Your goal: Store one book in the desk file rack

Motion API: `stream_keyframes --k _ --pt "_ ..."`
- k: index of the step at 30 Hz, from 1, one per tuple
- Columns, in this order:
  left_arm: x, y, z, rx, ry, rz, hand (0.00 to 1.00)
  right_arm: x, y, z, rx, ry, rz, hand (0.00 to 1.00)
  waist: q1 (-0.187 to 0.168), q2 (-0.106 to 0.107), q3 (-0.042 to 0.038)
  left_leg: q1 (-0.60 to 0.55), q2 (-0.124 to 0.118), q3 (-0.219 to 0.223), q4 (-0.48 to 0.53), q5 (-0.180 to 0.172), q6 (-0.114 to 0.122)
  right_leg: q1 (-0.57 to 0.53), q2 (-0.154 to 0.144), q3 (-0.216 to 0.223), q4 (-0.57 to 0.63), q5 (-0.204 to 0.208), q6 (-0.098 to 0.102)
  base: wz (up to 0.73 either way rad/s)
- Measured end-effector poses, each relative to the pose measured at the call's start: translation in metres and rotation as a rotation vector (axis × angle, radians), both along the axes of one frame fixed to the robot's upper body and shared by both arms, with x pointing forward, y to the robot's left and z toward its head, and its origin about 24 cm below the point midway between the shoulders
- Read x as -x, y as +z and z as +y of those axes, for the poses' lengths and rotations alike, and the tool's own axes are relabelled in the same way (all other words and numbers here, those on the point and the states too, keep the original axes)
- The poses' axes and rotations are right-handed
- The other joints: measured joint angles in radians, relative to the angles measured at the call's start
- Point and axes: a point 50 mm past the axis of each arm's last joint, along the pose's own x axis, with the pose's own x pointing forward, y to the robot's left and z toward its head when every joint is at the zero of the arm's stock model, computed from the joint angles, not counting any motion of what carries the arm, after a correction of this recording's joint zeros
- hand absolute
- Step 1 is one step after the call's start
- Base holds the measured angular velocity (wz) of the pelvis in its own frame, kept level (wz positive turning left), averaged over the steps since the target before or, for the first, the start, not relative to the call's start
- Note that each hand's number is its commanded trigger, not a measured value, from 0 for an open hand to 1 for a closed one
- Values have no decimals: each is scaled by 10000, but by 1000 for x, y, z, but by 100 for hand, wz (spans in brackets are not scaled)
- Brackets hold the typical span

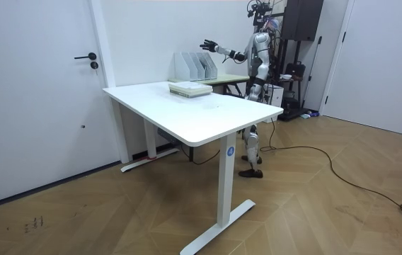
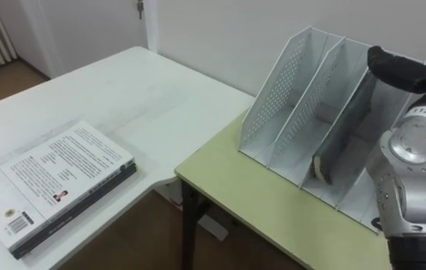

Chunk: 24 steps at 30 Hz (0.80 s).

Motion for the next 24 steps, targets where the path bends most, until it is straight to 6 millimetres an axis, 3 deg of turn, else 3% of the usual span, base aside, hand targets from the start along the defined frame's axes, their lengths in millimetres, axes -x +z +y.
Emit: stream_keyframes --k 19,24 --pt "0 0 0 13 -7 16 0 0 7 3 491 258 -169 0 -6 10 -10 48 0 4 -2 0 0 46 0 14 1 0 0 0" --pt "2 -1 0 -25 -6 -1 0 4 30 16 693 1200 -1285 0 -13 25 1 56 0 14 -3 0 0 35 3 54 -6 0 0 -1"
